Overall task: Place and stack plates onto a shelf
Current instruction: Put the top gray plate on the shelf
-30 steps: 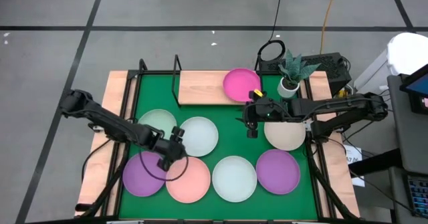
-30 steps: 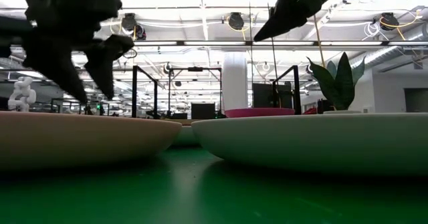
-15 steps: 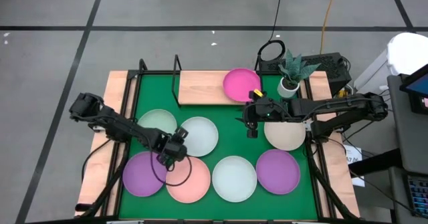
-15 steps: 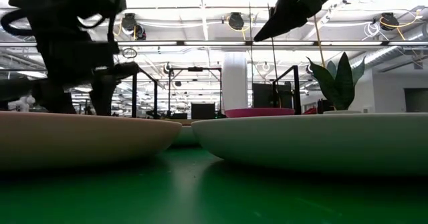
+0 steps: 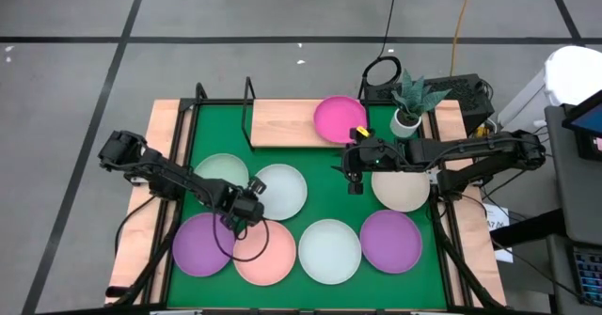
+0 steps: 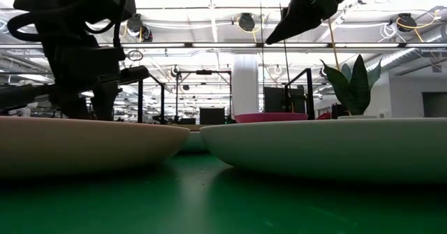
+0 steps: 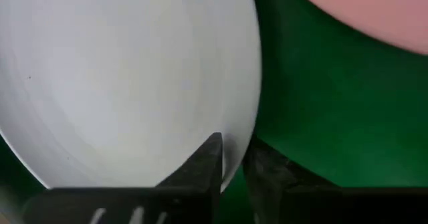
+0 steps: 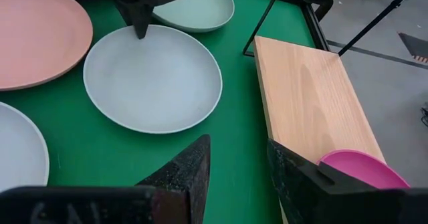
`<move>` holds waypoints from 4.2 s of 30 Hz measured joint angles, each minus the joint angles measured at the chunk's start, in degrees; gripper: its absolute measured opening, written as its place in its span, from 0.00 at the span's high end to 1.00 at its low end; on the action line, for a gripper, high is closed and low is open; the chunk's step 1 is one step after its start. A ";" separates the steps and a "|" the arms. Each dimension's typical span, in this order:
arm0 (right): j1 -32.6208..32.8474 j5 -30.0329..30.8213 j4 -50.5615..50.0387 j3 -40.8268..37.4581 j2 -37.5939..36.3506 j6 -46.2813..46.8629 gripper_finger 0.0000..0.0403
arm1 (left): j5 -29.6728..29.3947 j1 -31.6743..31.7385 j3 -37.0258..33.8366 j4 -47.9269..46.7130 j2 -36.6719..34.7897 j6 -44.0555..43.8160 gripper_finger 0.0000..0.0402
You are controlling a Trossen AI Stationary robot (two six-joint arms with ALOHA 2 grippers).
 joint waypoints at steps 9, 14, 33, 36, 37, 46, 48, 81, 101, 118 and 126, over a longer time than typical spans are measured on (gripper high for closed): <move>0.00 0.00 -0.01 0.00 0.00 0.08 0.68 | -0.71 0.00 0.14 0.55 -0.35 4.01 0.97; 0.00 0.00 -0.25 0.00 0.00 0.02 0.68 | -3.27 0.00 0.63 1.17 -2.63 6.52 0.96; -0.02 0.35 1.12 0.00 0.00 -1.72 0.68 | -7.92 9.57 0.74 15.06 -11.80 19.11 0.96; -0.04 0.41 1.33 0.00 0.00 -2.66 0.68 | -7.98 13.49 0.74 15.73 -11.80 19.27 0.96; -0.04 0.43 1.33 0.00 0.00 -2.94 0.68 | -8.02 14.71 0.74 16.25 -11.80 19.27 0.96; -0.15 6.75 0.88 0.00 0.00 -3.32 0.68 | -4.22 24.11 0.74 25.04 -11.28 17.68 0.96; -0.15 9.19 0.80 0.00 0.00 -3.32 0.68 | -3.72 25.23 0.74 26.99 -11.30 16.70 0.96; -0.13 15.12 4.65 0.00 -0.98 -7.93 0.68 | -3.59 32.09 0.70 30.38 -1.61 4.37 0.96; -0.13 14.91 4.32 0.00 -0.98 -6.71 0.68 | -9.40 32.04 0.76 29.57 3.69 7.43 0.96; -0.13 14.88 4.32 0.00 -0.98 -6.71 0.68 | -9.43 32.11 0.70 30.78 3.72 6.62 0.79; -0.11 14.86 4.32 0.00 -0.98 -6.29 0.68 | -12.37 32.13 0.68 31.39 3.72 4.88 0.78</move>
